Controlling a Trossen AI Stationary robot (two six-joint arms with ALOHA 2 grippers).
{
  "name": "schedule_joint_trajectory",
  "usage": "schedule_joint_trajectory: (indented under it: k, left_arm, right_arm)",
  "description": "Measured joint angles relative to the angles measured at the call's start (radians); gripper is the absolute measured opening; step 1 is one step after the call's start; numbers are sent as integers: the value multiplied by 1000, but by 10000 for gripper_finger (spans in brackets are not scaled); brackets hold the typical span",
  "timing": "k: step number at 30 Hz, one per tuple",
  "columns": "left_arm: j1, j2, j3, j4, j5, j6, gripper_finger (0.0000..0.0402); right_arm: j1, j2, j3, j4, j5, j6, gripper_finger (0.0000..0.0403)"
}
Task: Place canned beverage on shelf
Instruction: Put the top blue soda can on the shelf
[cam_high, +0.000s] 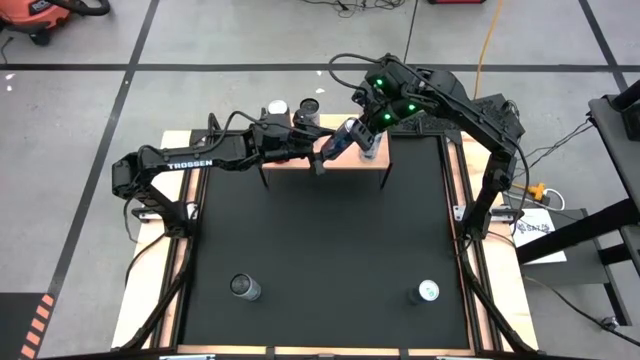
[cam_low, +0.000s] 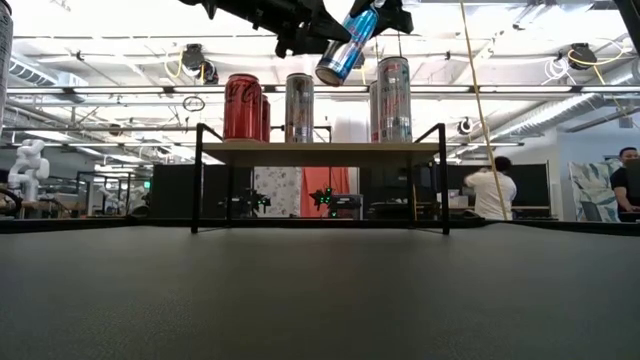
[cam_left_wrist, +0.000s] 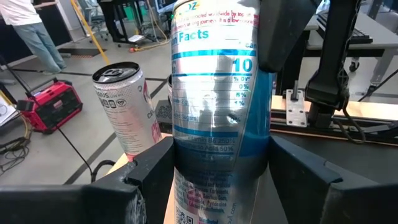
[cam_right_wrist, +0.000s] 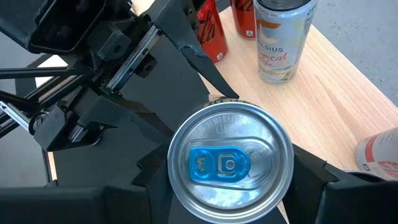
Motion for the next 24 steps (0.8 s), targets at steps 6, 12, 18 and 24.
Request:
schedule_joint_trajectory:
  k: [6,12,18,24]
  left_arm:
    - [2,0,0,1,-12,1,235]
    - [2,0,1,2,-33,2,235]
    - [3,0,1,18,-34,70,235]
    - [4,0,0,39,-23,173,235]
  right_arm:
    - [0,0,0,9,1,11,198]
    - [0,1,0,18,2,16,198]
    - [0,1,0,19,5,15,198]
    - [-2,0,1,22,6,16,198]
